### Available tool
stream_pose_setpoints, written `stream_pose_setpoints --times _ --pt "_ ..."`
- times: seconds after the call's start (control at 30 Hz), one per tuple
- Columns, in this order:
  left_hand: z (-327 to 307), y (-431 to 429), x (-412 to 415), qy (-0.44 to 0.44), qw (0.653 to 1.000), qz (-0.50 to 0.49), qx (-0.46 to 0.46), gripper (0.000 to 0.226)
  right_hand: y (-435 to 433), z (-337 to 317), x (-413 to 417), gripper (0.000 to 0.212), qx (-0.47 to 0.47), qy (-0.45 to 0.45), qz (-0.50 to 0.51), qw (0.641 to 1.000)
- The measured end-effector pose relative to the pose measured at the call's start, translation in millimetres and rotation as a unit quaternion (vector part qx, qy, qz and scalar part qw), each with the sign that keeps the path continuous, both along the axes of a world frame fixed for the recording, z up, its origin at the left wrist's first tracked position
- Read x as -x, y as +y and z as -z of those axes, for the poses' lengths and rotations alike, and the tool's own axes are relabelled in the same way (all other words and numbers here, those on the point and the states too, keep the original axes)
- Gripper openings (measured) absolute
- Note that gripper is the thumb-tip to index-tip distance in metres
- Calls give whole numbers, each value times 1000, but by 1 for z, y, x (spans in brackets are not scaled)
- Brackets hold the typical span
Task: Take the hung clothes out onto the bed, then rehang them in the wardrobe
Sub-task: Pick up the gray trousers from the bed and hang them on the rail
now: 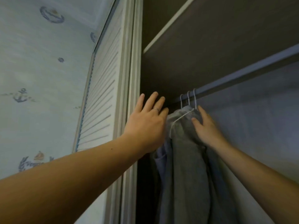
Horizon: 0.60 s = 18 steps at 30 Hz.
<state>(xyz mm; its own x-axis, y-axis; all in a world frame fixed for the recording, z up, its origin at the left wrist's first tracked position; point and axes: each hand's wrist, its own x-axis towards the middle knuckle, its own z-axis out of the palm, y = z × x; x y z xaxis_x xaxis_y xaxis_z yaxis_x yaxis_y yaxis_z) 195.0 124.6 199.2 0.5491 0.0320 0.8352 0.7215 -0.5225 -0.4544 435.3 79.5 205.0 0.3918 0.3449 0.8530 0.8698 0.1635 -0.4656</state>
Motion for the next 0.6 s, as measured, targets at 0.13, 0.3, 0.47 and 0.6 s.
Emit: stream_pose_setpoints --times 0.13,0.3,0.47,0.6 --pt "14 5 84 -63 998 31 -8 62 -25 22 78 58 15 -83 93 992" --pt "59 20 212 -87 996 -5 36 68 -26 67 199 65 -15 -190 34 981" --pt "136 18 359 -98 988 -53 111 69 -8 131 346 68 15 -252 -49 966" --pt "218 -6 485 -127 966 -130 184 71 3 199 476 67 81 -264 -158 948"
